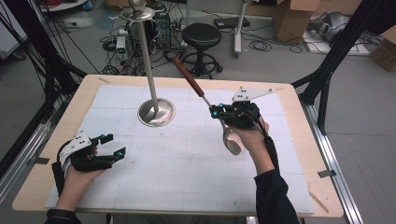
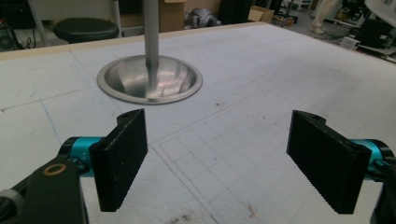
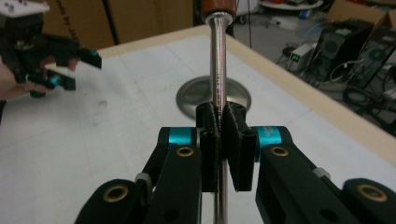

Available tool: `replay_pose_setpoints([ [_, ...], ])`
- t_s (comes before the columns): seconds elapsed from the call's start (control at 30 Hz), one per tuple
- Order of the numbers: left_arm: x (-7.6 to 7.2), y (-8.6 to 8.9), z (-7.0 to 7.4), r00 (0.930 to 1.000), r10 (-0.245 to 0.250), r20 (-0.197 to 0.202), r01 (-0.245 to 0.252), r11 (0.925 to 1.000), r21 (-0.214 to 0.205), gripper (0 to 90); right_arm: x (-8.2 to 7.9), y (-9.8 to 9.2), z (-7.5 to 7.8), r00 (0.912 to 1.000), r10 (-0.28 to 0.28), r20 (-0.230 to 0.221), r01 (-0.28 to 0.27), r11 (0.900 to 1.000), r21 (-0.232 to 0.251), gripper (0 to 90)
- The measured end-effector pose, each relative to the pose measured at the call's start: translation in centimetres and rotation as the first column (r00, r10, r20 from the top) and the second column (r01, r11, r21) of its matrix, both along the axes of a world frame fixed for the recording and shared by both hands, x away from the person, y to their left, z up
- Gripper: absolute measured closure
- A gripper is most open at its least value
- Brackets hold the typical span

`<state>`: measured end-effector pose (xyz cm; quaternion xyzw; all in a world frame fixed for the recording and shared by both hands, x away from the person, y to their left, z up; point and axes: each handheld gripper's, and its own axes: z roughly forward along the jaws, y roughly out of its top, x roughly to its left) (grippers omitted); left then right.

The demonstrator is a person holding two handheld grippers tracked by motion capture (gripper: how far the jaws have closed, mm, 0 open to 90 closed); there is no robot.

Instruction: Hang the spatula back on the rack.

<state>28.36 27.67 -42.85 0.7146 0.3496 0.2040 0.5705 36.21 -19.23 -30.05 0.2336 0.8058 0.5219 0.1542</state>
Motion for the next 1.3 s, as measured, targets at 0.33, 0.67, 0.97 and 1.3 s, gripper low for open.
replay_pose_setpoints([
  [0.33, -0.1, 0.0, 0.2, 0.9999, -0.002, 0.014, 0.002, 1.0, 0.001, 20.6, 1.0, 1.3, 2.6, 0.998, -0.01, 0.063, 0.005, 0.997, 0.078, 85.2],
  [0.67, -0.2, 0.0, 0.5, 0.9997, -0.005, 0.023, 0.005, 1.0, -0.001, 20.2, 2.2, 2.7, 4.7, 0.9949, -0.026, 0.098, 0.011, 0.9893, 0.145, 85.2],
  [0.97, -0.2, 0.1, 0.5, 0.9997, -0.005, 0.024, 0.005, 1.0, -0.008, 20.2, 3.3, 4.2, 5.3, 0.9944, -0.023, 0.103, 0.006, 0.9868, 0.162, 85.2],
  [1.3, -0.3, 0.3, 0.5, 0.9997, -0.004, 0.025, 0.004, 0.9999, -0.013, 20.2, 4.2, 5.5, 5.1, 0.9966, -0.015, 0.082, 0.0, 0.9846, 0.175, 85.2],
])
